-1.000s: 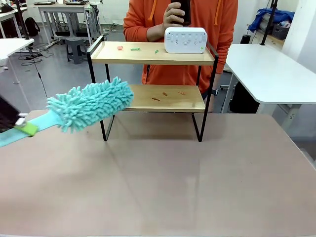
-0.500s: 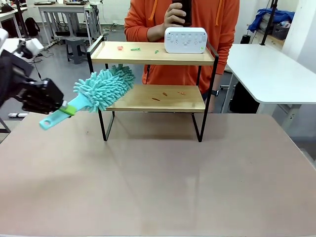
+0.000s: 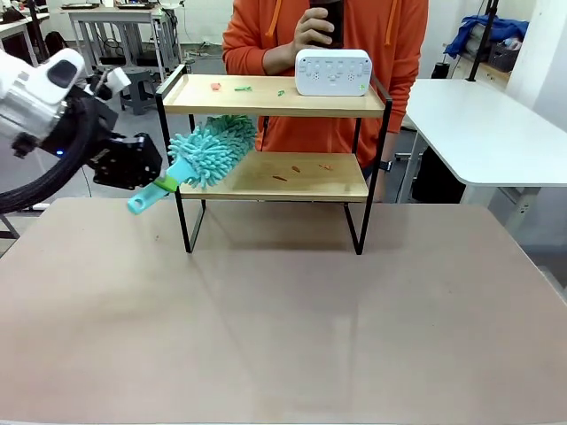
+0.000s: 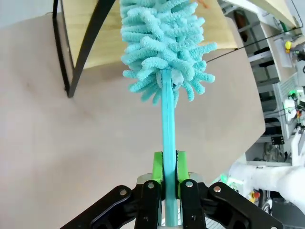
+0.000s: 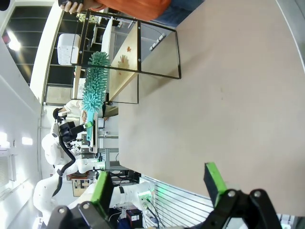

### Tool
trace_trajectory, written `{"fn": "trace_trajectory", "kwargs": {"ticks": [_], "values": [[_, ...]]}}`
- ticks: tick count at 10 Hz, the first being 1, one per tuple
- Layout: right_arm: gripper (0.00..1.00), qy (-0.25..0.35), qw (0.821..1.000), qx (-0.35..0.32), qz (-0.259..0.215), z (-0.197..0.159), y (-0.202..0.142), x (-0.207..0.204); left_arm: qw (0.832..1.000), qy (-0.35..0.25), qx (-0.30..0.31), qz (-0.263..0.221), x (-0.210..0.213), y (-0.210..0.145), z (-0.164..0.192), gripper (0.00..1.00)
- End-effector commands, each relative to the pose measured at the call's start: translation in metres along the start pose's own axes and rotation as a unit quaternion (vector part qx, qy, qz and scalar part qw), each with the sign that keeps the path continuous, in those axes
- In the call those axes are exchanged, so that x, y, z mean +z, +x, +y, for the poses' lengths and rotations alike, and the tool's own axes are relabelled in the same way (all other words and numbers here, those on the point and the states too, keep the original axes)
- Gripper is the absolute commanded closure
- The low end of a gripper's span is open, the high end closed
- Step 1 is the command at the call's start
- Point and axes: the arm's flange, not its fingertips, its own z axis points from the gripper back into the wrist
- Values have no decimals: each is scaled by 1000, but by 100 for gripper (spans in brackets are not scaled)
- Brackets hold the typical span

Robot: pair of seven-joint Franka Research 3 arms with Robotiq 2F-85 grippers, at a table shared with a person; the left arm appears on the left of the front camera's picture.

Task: Clean the shelf.
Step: Clean the specific tier of the Shelf with the Duster once objects are removed.

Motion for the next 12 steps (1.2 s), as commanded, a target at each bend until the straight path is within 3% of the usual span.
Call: {"fn": "trace_trajectory", "kwargs": {"ticks": [1, 12], "values": [[0, 9, 1000, 12, -6, 1, -1, -3, 1000, 10, 10, 4, -23, 13, -7, 88], [0, 9, 1000, 12, -6, 1, -1, -3, 995, -1, -58, 85, -99, 26, -59, 88]]}}
